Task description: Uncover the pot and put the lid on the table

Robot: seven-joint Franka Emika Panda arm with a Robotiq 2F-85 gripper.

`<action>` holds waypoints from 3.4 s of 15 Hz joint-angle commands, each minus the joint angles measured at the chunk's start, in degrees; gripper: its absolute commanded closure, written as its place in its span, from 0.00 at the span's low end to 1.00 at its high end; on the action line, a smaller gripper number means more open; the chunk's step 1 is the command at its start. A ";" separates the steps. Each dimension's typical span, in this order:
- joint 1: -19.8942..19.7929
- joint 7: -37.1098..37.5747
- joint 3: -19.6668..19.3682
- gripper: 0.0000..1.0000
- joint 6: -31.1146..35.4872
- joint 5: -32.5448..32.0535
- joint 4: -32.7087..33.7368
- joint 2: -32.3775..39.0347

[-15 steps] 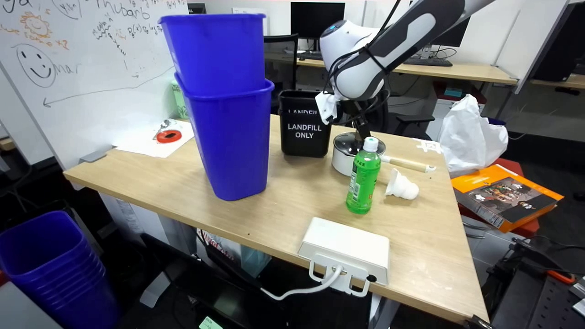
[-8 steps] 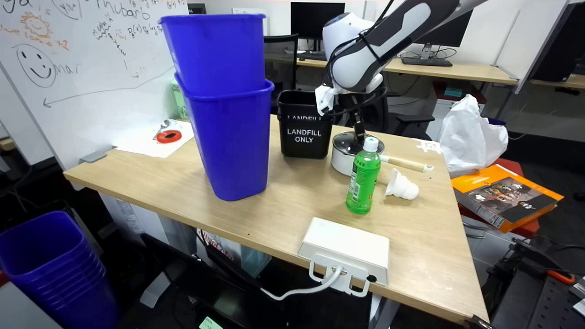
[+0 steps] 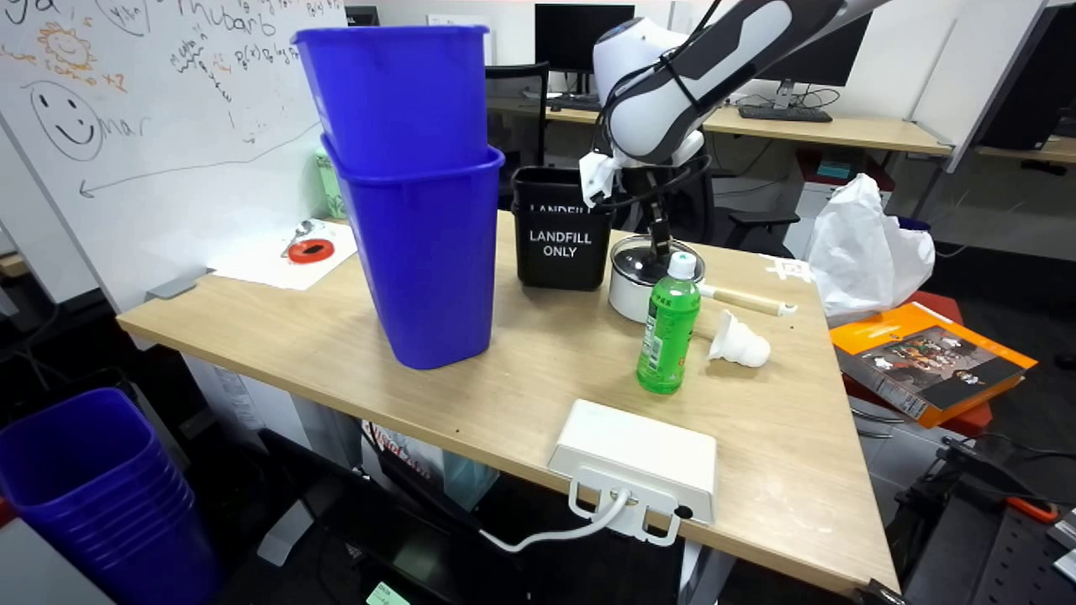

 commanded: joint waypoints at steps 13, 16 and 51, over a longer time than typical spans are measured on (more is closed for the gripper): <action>-0.83 -2.61 2.86 0.84 -17.85 -0.91 -4.69 -18.61; 0.39 -0.46 4.42 0.84 -20.92 -3.94 -6.37 -23.09; 3.31 9.02 21.55 0.84 -54.67 -3.99 -20.22 -46.23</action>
